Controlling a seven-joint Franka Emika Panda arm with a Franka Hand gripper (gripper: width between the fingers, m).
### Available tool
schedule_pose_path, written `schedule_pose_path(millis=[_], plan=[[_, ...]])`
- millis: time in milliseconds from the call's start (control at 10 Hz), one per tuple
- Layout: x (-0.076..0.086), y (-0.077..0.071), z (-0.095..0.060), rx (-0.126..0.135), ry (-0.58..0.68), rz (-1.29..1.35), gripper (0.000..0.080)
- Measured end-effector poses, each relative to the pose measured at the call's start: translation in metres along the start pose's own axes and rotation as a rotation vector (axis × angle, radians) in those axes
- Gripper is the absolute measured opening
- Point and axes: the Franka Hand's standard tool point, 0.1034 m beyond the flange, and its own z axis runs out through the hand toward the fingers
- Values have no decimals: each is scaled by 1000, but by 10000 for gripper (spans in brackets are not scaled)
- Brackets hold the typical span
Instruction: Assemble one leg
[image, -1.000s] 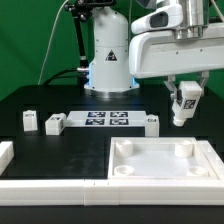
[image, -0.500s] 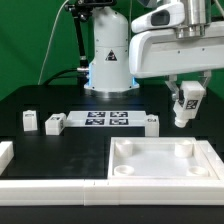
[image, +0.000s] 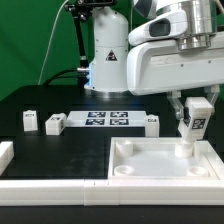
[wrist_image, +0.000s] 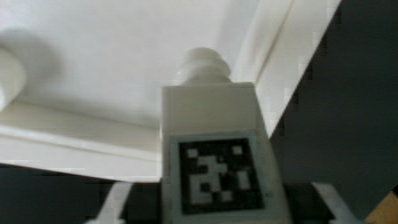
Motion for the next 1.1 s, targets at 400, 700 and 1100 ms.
schedule_pose_path(millis=[400,700,1100], plan=[[2,-2,0,-5,55,-11,291],[-1,3,3,-17,140,-16,291],[26,7,10,-15,167,-11,291]])
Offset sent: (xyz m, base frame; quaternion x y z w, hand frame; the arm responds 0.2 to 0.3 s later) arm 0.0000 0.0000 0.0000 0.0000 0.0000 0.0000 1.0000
